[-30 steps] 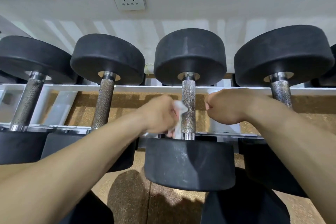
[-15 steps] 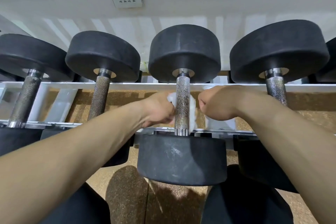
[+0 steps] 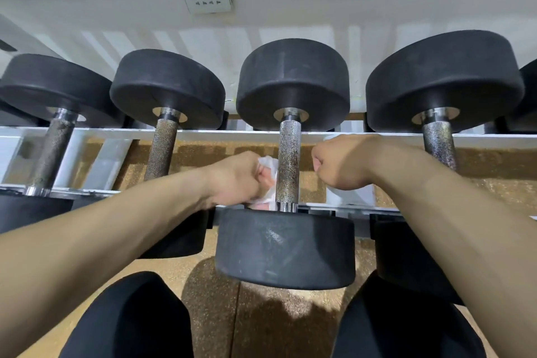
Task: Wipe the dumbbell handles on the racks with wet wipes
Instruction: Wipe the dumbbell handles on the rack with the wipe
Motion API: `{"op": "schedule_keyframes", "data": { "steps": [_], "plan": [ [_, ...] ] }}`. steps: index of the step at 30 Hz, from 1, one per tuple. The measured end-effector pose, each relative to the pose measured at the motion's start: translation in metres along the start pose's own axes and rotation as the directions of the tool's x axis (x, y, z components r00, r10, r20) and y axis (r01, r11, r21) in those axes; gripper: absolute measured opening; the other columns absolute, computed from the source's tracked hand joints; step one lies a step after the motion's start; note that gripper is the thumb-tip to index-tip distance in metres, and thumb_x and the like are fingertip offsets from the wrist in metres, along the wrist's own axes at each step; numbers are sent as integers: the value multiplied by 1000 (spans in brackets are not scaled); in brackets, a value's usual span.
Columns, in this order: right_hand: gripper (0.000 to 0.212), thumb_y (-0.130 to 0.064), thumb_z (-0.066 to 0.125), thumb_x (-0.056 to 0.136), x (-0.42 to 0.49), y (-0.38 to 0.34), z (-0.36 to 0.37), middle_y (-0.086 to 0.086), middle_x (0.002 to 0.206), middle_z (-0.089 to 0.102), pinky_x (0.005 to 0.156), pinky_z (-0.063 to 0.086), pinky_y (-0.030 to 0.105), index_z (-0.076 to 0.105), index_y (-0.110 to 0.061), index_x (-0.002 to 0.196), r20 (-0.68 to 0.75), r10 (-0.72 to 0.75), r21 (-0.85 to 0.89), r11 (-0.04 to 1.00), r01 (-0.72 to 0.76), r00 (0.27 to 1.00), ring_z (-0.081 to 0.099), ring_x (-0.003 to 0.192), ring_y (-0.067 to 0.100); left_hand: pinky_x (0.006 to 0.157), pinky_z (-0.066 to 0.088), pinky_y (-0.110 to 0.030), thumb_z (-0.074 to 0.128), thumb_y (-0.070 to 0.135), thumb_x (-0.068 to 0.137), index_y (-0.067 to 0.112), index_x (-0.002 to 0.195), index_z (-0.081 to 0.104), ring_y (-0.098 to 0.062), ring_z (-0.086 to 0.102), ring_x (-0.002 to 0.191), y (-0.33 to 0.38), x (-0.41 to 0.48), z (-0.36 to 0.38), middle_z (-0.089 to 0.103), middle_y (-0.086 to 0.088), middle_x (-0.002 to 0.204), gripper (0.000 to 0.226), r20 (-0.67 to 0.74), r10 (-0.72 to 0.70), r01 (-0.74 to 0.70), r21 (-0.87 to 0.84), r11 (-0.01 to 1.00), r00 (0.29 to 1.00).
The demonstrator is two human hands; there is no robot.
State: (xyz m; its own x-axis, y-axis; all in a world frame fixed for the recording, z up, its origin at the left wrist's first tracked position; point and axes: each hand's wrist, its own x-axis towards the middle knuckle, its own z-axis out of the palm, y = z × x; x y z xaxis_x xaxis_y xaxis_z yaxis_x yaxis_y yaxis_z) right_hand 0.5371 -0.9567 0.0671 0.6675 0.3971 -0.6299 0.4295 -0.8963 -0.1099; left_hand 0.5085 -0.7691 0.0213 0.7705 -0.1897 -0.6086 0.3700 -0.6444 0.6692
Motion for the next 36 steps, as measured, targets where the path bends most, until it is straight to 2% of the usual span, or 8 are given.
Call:
{"op": "schedule_keyframes", "data": {
  "steps": [5,8,13,19,24,28,31,36],
  "plan": [
    [22,-14,39,97,-4,-2,-2,5,108,62,89,50,39,60,-15,104,23,4,32,999,-4,1000,60,100,27,73,52,-26,46,-14,91,-4,60,46,-13,44,58,-3,-5,-6,42,-1,60,32,-218,109,-124,-56,991,970],
    [19,-14,40,96,-2,-1,-1,6,105,61,79,48,34,59,-15,99,25,-12,38,999,12,1000,58,95,25,79,53,-35,54,-5,93,2,81,75,-17,58,74,6,-1,-1,72,-10,79,25,-371,188,-224,-55,973,909],
    [17,-14,41,97,-1,-1,0,4,99,59,73,44,32,57,-18,91,17,-37,25,999,37,999,57,91,24,57,43,-18,58,-1,92,8,65,67,-3,48,53,1,-18,7,58,6,56,30,-342,307,-248,206,947,888],
    [28,-15,38,102,1,-1,1,-2,84,51,70,41,32,41,-24,76,24,-51,2,999,51,998,50,80,19,72,50,-11,72,11,85,26,94,82,7,68,72,22,-39,-12,77,11,75,20,-314,452,-324,385,864,835],
    [16,-18,42,98,0,4,-2,-2,88,53,73,43,33,46,-23,83,-54,14,19,1000,-13,998,54,86,20,72,52,-31,74,30,88,31,102,80,-6,57,76,27,-15,-12,57,11,87,16,-195,680,-465,596,655,707],
    [24,-9,45,93,-8,11,-8,6,107,66,90,53,39,64,-16,107,-57,59,77,996,-55,997,62,102,27,63,49,-36,54,32,98,25,103,77,-15,47,87,18,-17,-14,52,5,97,25,69,782,-519,783,342,619],
    [31,-6,47,97,-11,15,-9,13,119,66,76,45,30,63,-11,122,-12,53,133,990,-51,999,62,112,30,62,51,-42,47,41,101,26,112,71,-18,46,94,20,-19,-20,50,4,104,30,211,764,-519,835,183,609],
    [30,-13,48,98,-9,20,-13,-12,88,58,62,40,20,61,-28,120,-180,-13,290,955,66,984,57,76,7,56,46,-35,48,43,104,23,112,75,-23,50,82,27,-8,-29,57,-6,97,35,293,834,-503,864,-21,468]
  ]
}}
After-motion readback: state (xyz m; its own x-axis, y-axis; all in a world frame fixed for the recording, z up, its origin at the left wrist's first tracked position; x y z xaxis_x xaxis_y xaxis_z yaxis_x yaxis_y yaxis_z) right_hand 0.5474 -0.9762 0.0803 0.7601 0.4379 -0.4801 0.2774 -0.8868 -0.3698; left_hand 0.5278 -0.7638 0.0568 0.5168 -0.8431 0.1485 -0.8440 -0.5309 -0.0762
